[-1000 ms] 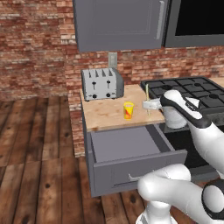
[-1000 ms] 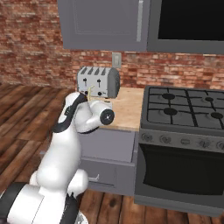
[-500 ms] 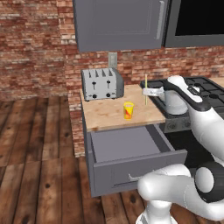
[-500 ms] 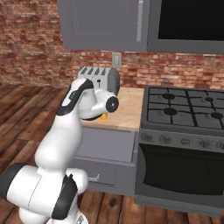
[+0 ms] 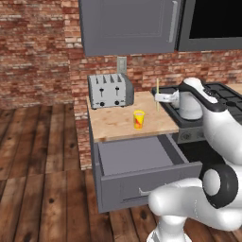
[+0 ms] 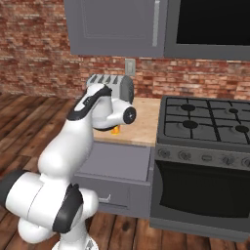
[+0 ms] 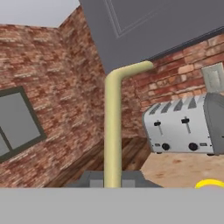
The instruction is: Pick up the straw from the right drawer and put it inside the smoothie cup.
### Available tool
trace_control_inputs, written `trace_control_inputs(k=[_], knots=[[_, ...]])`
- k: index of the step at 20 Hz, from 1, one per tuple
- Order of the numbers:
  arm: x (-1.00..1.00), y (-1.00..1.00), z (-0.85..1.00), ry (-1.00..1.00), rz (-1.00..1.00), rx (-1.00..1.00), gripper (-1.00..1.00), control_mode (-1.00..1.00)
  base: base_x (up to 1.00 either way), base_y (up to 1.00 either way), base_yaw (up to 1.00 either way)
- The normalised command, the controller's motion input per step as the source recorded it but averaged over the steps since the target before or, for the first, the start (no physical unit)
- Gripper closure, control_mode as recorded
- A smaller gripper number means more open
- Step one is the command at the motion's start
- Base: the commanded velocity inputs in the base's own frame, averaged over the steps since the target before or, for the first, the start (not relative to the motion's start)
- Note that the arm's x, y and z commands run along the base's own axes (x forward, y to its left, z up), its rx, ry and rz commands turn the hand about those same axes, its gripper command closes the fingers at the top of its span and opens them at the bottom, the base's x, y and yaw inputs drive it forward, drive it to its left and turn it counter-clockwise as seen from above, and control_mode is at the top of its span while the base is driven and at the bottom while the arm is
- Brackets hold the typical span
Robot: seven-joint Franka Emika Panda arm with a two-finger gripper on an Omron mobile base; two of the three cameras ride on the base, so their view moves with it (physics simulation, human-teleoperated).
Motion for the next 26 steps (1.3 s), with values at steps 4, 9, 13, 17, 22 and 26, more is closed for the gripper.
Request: trace_control_inputs(k=[4, 9, 13, 17, 22, 26], knots=[[0.22, 0.00, -0.14, -0.03, 0.02, 0.00, 1.00, -1.00, 0.00, 0.00, 0.00], [0.26, 0.00, -0.19, -0.01, 0.03, 0.00, 1.00, -1.00, 0.00, 0.00, 0.00], [0.30, 0.00, -0.23, 0.00, 0.05, 0.00, 1.00, -1.00, 0.00, 0.00, 0.00], [0.32, 0.00, -0.25, 0.00, 0.05, 0.00, 1.00, -1.00, 0.00, 0.00, 0.00], [0.32, 0.00, -0.23, -0.01, 0.05, 0.00, 1.00, -1.00, 0.00, 0.00, 0.00], [0.29, 0.00, -0.17, -0.02, 0.05, 0.00, 1.00, -1.00, 0.00, 0.00, 0.00]])
